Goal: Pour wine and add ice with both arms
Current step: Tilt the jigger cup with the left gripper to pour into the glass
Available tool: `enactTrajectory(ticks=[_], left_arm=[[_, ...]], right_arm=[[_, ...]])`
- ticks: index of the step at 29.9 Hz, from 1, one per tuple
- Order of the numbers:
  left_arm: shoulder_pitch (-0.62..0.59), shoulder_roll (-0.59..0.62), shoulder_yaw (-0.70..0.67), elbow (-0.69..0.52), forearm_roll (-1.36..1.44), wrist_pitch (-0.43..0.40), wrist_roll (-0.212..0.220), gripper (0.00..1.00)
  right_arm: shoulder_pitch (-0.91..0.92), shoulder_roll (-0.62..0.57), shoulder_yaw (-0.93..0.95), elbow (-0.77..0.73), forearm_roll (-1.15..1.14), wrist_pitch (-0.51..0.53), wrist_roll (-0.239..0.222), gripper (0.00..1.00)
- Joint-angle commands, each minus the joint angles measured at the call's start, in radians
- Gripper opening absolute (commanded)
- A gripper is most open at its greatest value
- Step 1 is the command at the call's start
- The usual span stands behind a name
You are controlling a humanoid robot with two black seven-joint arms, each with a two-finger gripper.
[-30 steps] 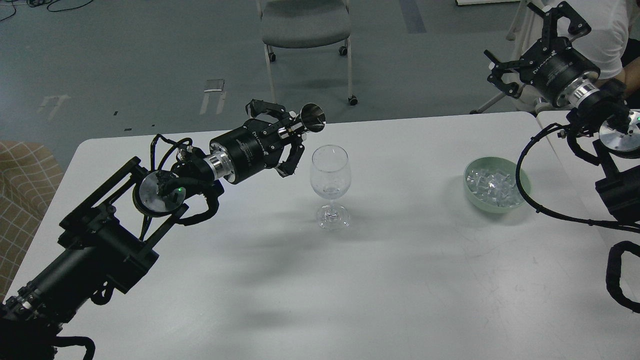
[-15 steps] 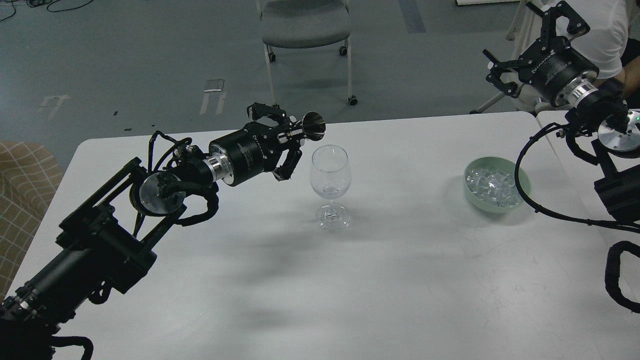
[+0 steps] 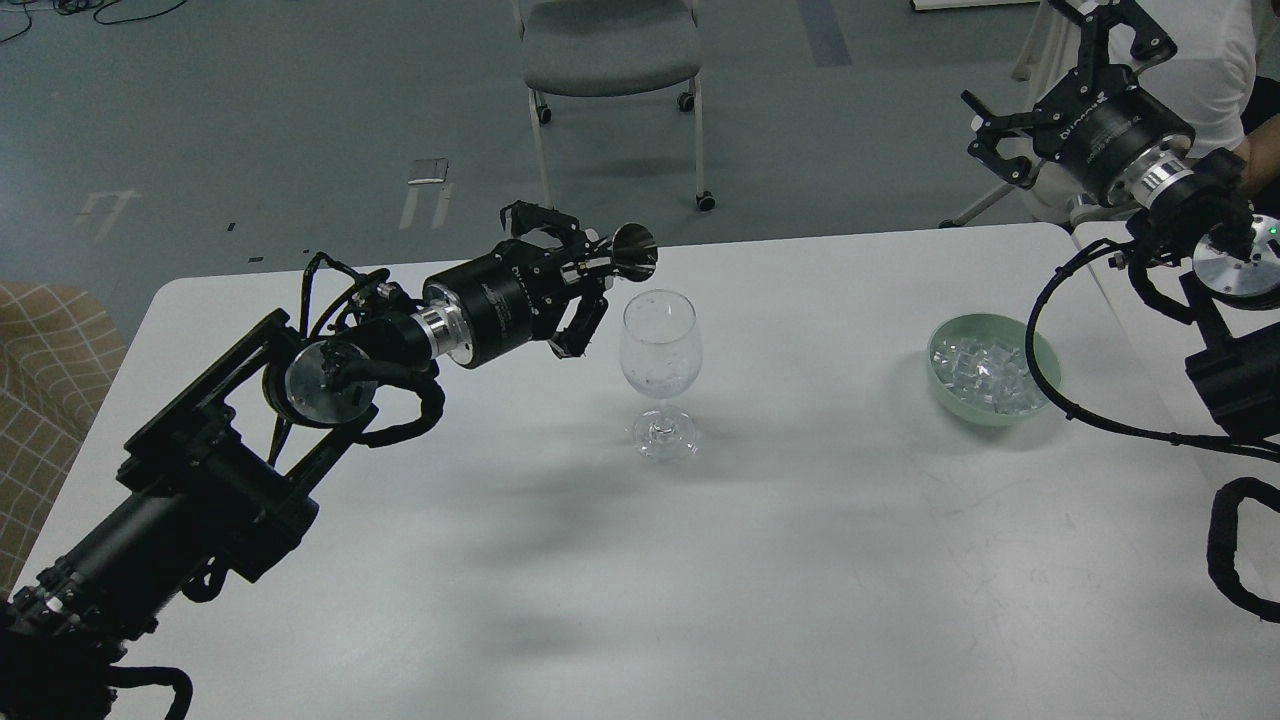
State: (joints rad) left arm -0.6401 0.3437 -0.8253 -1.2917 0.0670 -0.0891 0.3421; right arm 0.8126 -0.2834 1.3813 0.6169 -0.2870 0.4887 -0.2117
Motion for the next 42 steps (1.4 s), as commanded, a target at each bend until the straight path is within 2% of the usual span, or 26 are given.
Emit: enactTrajectory(ticks=[1, 34, 42], left_arm=[[-0.003, 0.004, 0.002, 0.0, 0.002, 0.0, 0.0, 0.02], [-0.024, 0.009, 0.006, -0.012, 0.169, -0.021, 0.017, 0.0], [-0.036, 0.012, 0.005, -0.018, 0.307, -0.04, 0.028, 0.0]], right_arm=[[0.002, 0.0, 0.001, 0.0, 0.0, 0.0, 0.0, 1.0], [0.004, -0.003, 0.004, 0.023, 0.0, 0.0, 0.0, 1.0], [0.004, -0.002, 0.004, 0.023, 0.0, 0.0, 0.0, 1.0]])
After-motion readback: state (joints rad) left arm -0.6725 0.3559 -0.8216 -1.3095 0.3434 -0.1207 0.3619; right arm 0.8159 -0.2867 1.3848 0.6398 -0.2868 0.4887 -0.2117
